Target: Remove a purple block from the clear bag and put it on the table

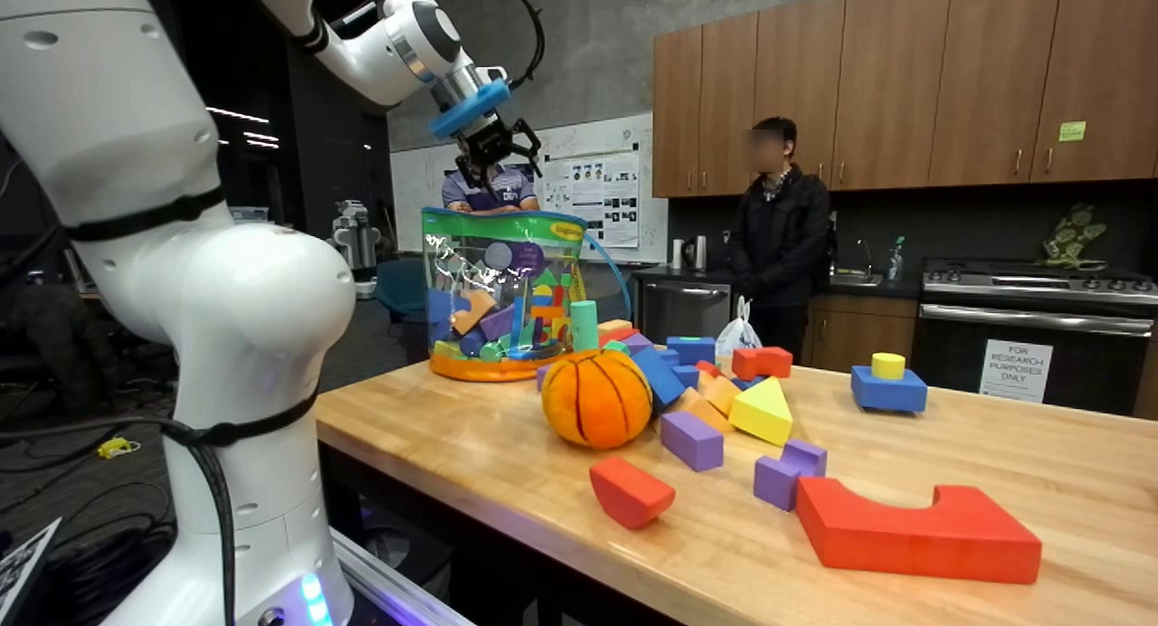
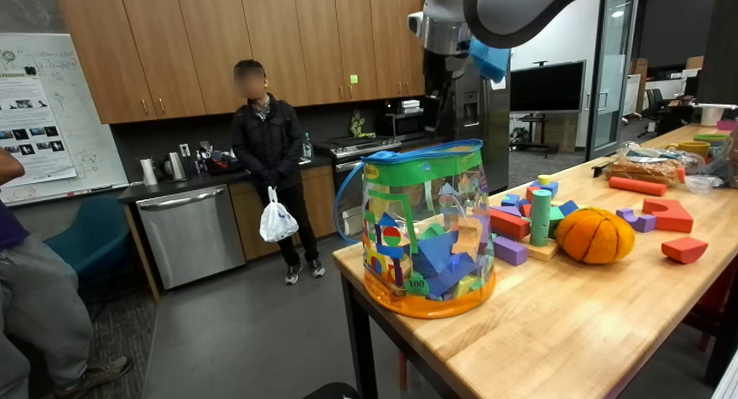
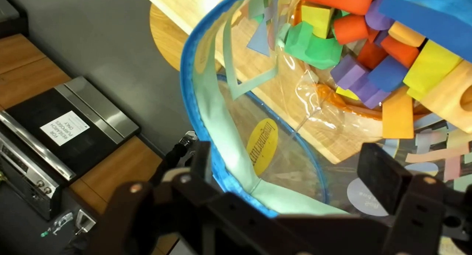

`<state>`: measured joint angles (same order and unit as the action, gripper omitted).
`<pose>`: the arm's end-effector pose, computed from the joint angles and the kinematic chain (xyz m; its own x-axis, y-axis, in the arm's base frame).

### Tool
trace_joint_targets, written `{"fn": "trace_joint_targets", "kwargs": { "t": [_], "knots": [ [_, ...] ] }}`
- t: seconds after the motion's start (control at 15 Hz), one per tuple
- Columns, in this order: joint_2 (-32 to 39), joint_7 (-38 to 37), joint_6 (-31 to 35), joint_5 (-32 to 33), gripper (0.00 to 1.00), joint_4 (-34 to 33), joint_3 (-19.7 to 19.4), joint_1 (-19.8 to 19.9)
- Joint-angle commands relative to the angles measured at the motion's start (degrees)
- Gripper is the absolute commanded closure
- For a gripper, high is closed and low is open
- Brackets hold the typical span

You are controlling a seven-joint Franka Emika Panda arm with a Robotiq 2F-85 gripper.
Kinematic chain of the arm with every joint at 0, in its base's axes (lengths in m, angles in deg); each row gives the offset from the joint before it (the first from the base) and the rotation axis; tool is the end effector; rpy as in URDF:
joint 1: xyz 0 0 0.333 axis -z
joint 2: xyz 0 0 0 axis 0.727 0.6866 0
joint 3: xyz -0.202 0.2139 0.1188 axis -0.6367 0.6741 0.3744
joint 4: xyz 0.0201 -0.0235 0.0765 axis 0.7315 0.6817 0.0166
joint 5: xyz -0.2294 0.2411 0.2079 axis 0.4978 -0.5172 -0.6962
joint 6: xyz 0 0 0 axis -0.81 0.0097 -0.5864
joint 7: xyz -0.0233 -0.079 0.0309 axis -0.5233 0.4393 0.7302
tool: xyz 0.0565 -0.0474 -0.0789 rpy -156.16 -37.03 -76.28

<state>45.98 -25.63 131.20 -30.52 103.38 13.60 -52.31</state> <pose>0.4516 0.1480 0.5820 0.7608 0.5906 0.2688 0.4265 -0.7673 0.4789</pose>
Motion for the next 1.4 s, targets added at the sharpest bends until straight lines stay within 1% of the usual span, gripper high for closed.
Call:
{"fn": "trace_joint_targets", "kwargs": {
  "t": [0.0,0.2,0.33,0.53,0.73,1.0,1.33],
  "knots": [
    [0.05,-0.19,-0.26,0.25,0.00,-0.23,-0.49,-0.64],
    [-0.28,0.43,-0.33,-0.43,0.00,0.03,-0.97,-0.79],
    [-0.02,1.92,1.24,0.02,0.00,-0.26,-1.56,-0.80],
    [2.55,5.86,-0.02,1.42,0.00,-4.13,-1.24,-0.88],
    [6.22,7.87,-0.91,3.63,0.00,-8.95,0.02,-0.88],
    [10.51,9.64,-1.24,5.15,0.00,-12.51,1.12,-1.94],
    [14.18,10.19,-9.84,2.55,0.00,-13.53,1.18,-3.95]
  ]
}}
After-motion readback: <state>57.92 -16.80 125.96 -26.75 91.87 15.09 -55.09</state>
